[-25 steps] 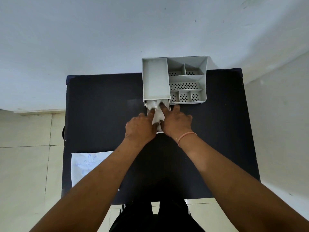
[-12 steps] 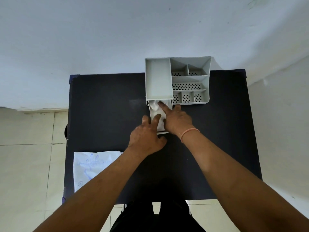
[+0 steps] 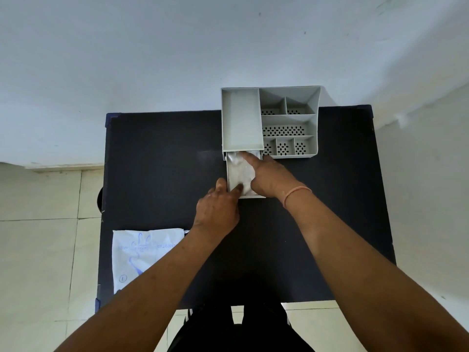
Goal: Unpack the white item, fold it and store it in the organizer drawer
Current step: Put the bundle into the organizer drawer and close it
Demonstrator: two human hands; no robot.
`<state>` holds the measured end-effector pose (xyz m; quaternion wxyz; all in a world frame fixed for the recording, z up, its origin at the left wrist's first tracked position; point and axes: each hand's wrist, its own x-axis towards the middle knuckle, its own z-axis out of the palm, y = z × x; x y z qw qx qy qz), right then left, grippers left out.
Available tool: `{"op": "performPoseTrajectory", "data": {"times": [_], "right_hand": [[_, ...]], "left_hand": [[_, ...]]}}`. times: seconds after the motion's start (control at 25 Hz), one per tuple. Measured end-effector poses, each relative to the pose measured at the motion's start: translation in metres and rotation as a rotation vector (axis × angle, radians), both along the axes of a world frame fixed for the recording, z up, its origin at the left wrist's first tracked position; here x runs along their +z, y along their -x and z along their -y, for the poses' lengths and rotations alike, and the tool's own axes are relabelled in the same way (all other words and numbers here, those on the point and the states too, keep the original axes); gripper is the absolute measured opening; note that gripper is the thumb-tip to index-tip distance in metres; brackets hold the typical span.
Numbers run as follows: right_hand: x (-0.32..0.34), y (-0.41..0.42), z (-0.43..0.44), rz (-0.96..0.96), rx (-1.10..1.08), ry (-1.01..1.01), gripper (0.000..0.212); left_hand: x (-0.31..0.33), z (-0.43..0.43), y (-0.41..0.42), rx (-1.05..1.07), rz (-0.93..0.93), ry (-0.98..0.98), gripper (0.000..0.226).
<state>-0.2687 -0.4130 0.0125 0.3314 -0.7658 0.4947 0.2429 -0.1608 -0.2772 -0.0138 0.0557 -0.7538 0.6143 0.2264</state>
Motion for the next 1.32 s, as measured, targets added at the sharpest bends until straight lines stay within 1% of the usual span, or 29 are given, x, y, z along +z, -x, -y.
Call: {"op": "performPoseTrajectory", "data": {"times": [0.04, 0.12, 0.2, 0.24, 0.32, 0.44, 0.48, 0.6, 0.68, 0.8, 0.92, 1.0, 1.04, 1.12, 1.2, 1.24, 1.32], "right_hand": [[0.003, 0.005, -0.001, -0.012, -0.002, 0.047, 0.087], [0.007, 0.013, -0.006, -0.129, 0.042, 0.167, 0.077], [0.002, 0.016, -0.013, -0.242, 0.112, 0.172, 0.079], [-0.001, 0.016, -0.016, -0.254, 0.121, 0.142, 0.083], [-0.001, 0.015, -0.017, -0.208, 0.096, 0.122, 0.086], [0.005, 0.020, -0.025, -0.124, 0.029, 0.191, 0.087], [0.005, 0.022, -0.032, -0.111, 0.034, 0.183, 0.088], [-0.003, 0.029, -0.047, -0.105, 0.061, 0.046, 0.094], [-0.005, 0.034, -0.051, -0.030, 0.036, 0.039, 0.097], [-0.004, 0.037, -0.056, 0.019, 0.034, 0.155, 0.090], [-0.009, 0.037, -0.062, -0.031, 0.056, 0.081, 0.089], [-0.011, 0.038, -0.063, 0.003, 0.001, 0.094, 0.090], [-0.011, 0.039, -0.064, 0.023, -0.036, 0.143, 0.087], [-0.015, 0.042, -0.068, 0.037, -0.081, 0.216, 0.070], [-0.024, 0.045, -0.071, 0.044, -0.074, 0.210, 0.051], [-0.028, 0.046, -0.071, 0.068, -0.075, 0.203, 0.046], [-0.035, 0.047, -0.068, 0.223, -0.158, 0.216, 0.040]], "left_hand": [[0.000, 0.001, -0.001, 0.000, 0.002, -0.006, 0.058], [-0.001, 0.004, -0.002, -0.014, 0.009, -0.026, 0.060], [-0.002, 0.007, -0.001, -0.028, 0.008, -0.058, 0.063], [-0.001, 0.008, -0.001, -0.031, 0.008, -0.071, 0.064], [-0.001, 0.009, -0.002, -0.034, 0.004, -0.085, 0.066], [-0.002, 0.009, -0.005, -0.029, 0.001, -0.055, 0.066], [-0.003, 0.008, -0.006, -0.029, 0.013, -0.032, 0.066], [-0.004, 0.006, -0.008, -0.065, 0.075, 0.044, 0.071], [-0.004, 0.005, -0.009, -0.093, 0.096, 0.072, 0.070], [-0.003, 0.006, -0.011, -0.123, 0.091, 0.108, 0.062], [-0.005, 0.004, -0.014, -0.142, 0.061, 0.130, 0.052], [-0.008, 0.001, -0.017, -0.181, 0.055, 0.151, 0.041], [-0.010, -0.001, -0.018, -0.200, 0.053, 0.157, 0.035], [-0.015, -0.001, -0.020, -0.216, 0.055, 0.168, 0.033], [-0.018, 0.002, -0.019, -0.195, 0.053, 0.126, 0.037], [-0.018, 0.004, -0.018, -0.177, 0.043, 0.088, 0.039], [-0.016, 0.007, -0.016, -0.122, -0.005, 0.076, 0.041]]}}
